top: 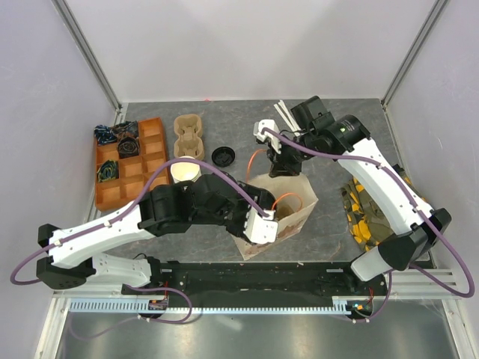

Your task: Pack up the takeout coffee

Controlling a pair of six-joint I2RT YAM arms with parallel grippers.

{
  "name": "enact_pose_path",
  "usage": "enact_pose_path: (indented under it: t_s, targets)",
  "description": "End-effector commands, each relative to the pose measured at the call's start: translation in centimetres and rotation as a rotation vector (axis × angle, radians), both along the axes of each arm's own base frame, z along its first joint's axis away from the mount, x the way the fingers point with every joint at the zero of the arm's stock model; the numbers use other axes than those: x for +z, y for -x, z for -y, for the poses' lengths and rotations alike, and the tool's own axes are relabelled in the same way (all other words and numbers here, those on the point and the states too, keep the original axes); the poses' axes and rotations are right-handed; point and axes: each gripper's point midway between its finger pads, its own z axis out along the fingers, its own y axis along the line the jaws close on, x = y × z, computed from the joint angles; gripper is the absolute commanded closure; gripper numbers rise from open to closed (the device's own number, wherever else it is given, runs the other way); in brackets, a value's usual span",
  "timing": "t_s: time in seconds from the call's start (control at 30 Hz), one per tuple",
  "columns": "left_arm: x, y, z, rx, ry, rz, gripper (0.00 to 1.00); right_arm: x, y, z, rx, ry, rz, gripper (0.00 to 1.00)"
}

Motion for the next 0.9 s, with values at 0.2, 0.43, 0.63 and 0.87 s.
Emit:
enact_pose_path:
  t_s: [0.2, 0.43, 0.63, 0.87]
  targets:
    - [1.5, -2.7, -0.6, 0.125, 0.086, -0.019, 0.76, 5.2, -1.4, 0.2, -0.328, -0.162, 0.060, 1.00]
    - [1.6, -3.5, -0.4, 0.154, 0.130, -0.006, 0.77, 6.8, 0.3, 0.9, -0.447, -0.260, 0.076, 1.00]
    - [1.0, -4.6, 0.1, 0.195, 0.174, 0.031, 0.77, 6.2, 2.3, 0.5, -0.475, -0.297, 0.043, 1.00]
    - [-1.1, -3.9, 0.2, 0.151, 0.225, 0.042, 0.77, 5.6, 4.1, -0.1, -0.491, -0.351, -0.049, 1.00]
